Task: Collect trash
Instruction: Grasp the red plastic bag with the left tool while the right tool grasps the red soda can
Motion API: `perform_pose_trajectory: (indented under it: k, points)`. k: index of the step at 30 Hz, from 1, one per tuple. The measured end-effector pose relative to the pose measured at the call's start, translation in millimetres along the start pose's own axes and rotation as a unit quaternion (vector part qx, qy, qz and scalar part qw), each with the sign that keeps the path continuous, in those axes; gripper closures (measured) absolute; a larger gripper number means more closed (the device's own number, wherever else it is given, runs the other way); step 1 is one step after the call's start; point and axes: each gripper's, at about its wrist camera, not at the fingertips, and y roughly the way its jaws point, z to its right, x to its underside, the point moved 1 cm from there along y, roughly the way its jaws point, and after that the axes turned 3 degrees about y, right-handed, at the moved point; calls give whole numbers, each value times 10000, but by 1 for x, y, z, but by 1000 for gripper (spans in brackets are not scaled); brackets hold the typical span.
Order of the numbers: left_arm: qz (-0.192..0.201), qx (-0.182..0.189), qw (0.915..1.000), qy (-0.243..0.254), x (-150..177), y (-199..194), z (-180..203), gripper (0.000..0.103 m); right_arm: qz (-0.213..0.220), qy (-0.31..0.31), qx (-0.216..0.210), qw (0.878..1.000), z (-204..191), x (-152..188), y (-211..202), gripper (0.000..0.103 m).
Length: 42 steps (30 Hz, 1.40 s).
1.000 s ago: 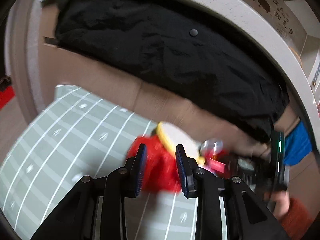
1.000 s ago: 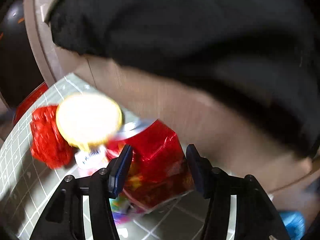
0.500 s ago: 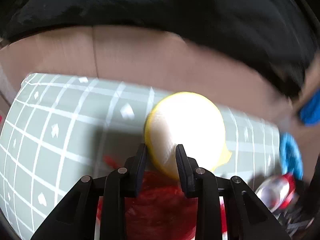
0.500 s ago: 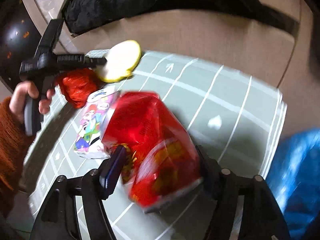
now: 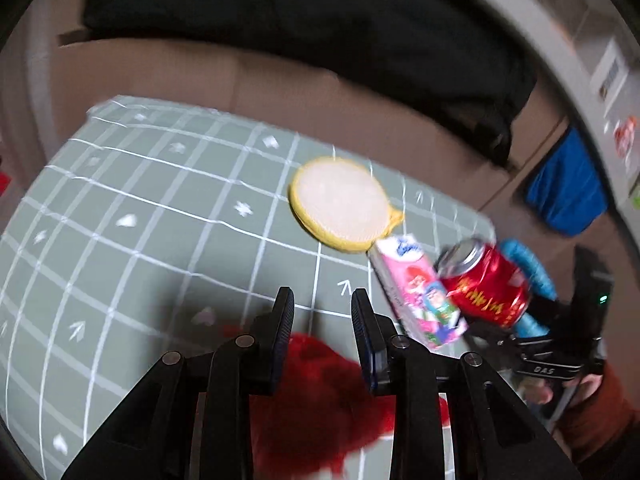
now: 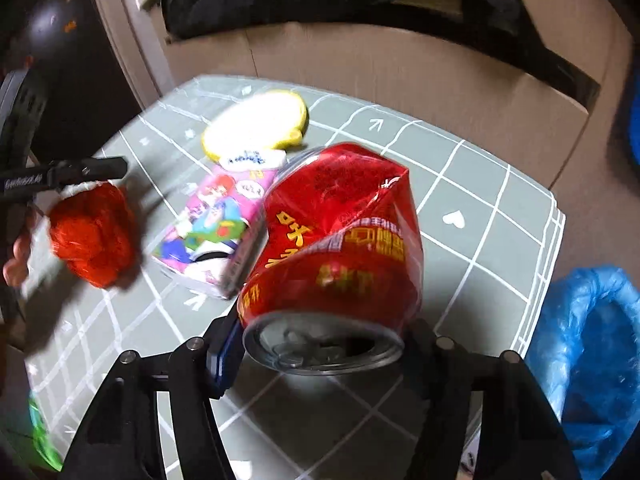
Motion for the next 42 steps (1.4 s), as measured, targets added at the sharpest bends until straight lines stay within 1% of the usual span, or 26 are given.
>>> perform_pose_trajectory:
  k: [3,6,7,8,9,11,13,17,18,19,20,21,22,24,25,28,29,30,31,32,34,35,37,39,40,42]
  points:
    - [491,-118,9987,-121,8,-36,-1,72,294,123,-147,9994,2,3,-16,42]
    - [750,-375,9964,-150,21,-56,-4,70,632,153,-197,9977,-2,0,-28,44]
    - [766,-370,9962,-206,25,-60,-6,67,704,155,-194,9972,-3,2,-35,52]
    - [746,-327,9963,-287,31,-62,-8,65,691,160,-214,9972,-5,2,-39,74]
    - [701,-275,9964,-385,35,-62,-10,62,670,149,-153,9975,-8,1,-40,78]
    - [616,-146,9962,-600,44,-61,-15,62,573,83,-33,9983,-12,1,-38,80]
    - [557,-36,9958,-721,50,-57,-14,55,520,57,-1,9986,-15,5,-39,80]
    - [328,-427,9969,-574,59,-33,-6,47,631,206,11,9978,-20,15,-47,77]
    - [353,-435,9966,-604,61,-29,-7,35,695,232,-7,9973,-21,16,-51,69]
    - [393,-465,9958,-680,63,-26,-9,28,750,220,-38,9969,-22,15,-54,63]
    - [411,-474,9952,-749,64,-24,-11,27,848,125,-104,9963,-26,15,-61,52]
    - [426,-378,9944,-889,65,-21,-14,26,925,6,-108,9957,-29,14,-65,48]
    - [377,-276,9936,-1025,65,-18,-18,25,1006,-167,-45,9948,-34,12,-70,48]
    - [198,30,9908,-1337,66,-12,-24,25,1086,-485,167,9928,-44,3,-74,48]
    - [122,150,9899,-1401,65,-9,-25,27,1118,-671,293,9910,-49,-5,-73,48]
    - [61,354,9889,-1443,63,-5,-21,30,1008,-906,363,9901,-58,-32,-56,48]
    - [82,390,9883,-1471,63,-4,-19,33,936,-953,414,9902,-59,-40,-46,48]
    - [115,438,9879,-1480,61,-5,-17,40,883,-987,467,9901,-58,-46,-39,48]
    - [137,470,9879,-1468,59,-5,-14,45,786,-1023,564,9900,-58,-54,-27,48]
    - [140,470,9885,-1433,57,-5,-10,45,575,-1034,693,9906,-57,-63,-7,48]
    - [203,420,9913,-1235,53,-7,1,50,270,-996,835,9912,-55,-70,19,51]
    - [273,359,9929,-1098,51,-10,6,51,116,-989,1070,9893,-53,-74,35,49]
    - [406,189,9952,-866,49,-17,14,53,163,-1069,1366,9847,-53,-76,43,51]
    - [563,-34,9968,-571,46,-26,23,54,306,-993,1382,9849,-53,-76,36,65]
    - [661,-192,9968,-404,44,-32,29,55,400,-957,1389,9849,-54,-75,29,66]
    - [805,-361,9960,-171,40,-42,38,55,475,-789,993,9908,-53,-71,12,67]
